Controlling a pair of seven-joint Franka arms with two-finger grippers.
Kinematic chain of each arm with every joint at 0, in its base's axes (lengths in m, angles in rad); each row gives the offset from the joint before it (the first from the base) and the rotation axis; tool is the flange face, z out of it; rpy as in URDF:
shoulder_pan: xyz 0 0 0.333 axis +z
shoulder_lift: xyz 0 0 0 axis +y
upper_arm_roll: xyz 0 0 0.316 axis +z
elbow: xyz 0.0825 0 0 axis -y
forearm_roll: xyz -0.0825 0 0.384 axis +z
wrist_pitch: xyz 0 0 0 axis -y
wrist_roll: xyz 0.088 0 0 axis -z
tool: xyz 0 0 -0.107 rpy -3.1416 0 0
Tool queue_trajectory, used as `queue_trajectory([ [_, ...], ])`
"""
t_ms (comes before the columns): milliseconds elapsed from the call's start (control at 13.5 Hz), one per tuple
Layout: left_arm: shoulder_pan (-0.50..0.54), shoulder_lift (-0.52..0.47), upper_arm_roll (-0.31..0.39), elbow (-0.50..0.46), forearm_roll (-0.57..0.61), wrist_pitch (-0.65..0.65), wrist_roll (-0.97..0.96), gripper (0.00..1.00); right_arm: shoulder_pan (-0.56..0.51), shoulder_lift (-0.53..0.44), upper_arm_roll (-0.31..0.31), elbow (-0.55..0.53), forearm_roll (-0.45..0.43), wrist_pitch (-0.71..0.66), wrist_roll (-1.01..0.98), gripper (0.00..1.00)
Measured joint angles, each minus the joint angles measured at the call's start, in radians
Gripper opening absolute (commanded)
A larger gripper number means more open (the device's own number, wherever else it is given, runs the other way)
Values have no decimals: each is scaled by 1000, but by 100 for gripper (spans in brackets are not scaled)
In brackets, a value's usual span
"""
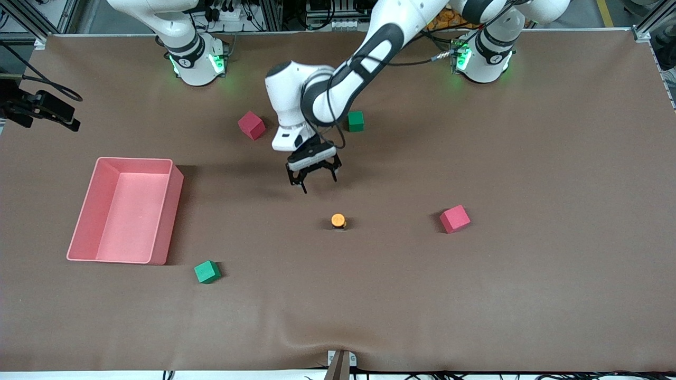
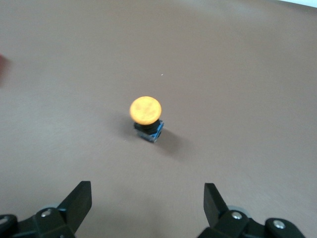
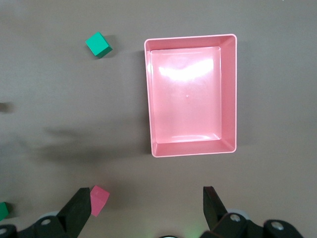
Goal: Place and upright button with both arms
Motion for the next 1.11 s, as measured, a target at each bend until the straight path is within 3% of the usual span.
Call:
queue_trajectory([
  [296, 67, -172, 10, 7, -217, -67, 177, 100, 0, 0, 0, 0, 0, 0, 0, 100],
  [666, 333, -391, 12, 3, -450, -180, 606, 100, -1, 0, -1, 1, 0, 0, 0, 100],
  [1109, 631, -488, 13, -1, -486, -284, 1194, 100, -2, 0, -1, 1, 0, -1, 0, 100],
])
